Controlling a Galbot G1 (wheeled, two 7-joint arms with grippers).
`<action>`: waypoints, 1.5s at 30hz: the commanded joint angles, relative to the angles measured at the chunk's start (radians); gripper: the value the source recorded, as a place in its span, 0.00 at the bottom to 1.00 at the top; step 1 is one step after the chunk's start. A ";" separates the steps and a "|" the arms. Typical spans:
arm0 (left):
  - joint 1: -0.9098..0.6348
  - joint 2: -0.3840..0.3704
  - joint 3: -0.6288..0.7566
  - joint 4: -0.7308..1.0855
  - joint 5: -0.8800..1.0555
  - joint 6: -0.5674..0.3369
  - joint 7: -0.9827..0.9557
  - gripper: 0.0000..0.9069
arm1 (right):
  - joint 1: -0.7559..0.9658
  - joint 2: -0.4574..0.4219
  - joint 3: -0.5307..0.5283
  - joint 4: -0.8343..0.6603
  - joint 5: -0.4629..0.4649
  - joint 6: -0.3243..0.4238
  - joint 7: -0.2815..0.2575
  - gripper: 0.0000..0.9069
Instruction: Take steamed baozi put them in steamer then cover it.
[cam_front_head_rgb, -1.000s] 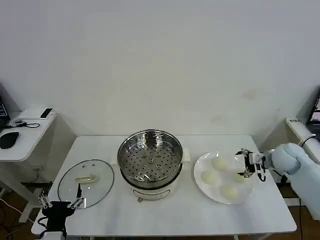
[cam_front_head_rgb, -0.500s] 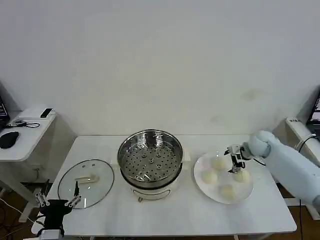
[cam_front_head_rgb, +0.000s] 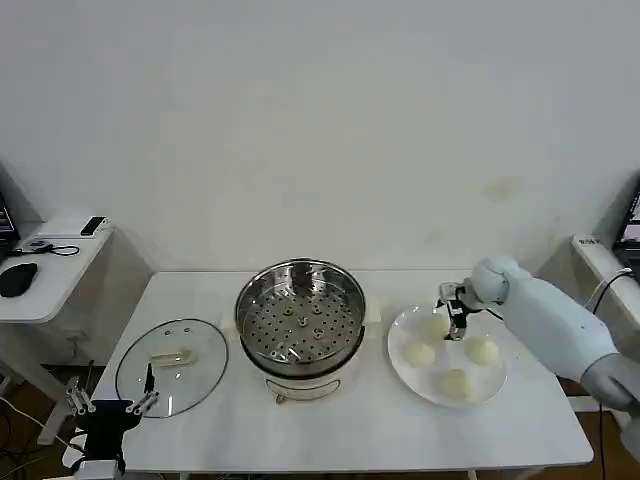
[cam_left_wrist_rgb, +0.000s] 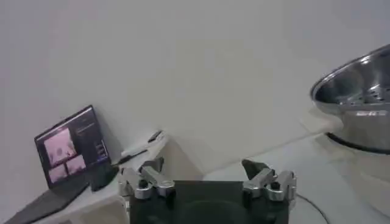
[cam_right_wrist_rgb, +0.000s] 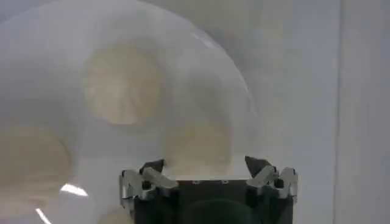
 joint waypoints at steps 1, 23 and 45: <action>0.003 0.000 0.000 0.003 0.000 0.000 -0.002 1.00 | 0.024 0.048 -0.033 -0.060 -0.009 -0.008 -0.003 0.83; 0.007 0.004 -0.001 -0.001 -0.003 0.004 0.000 1.00 | 0.094 -0.039 -0.102 0.039 0.034 0.026 -0.059 0.68; 0.002 0.035 -0.011 -0.004 -0.067 0.010 0.007 1.00 | 0.671 0.025 -0.449 0.236 0.386 0.008 -0.027 0.68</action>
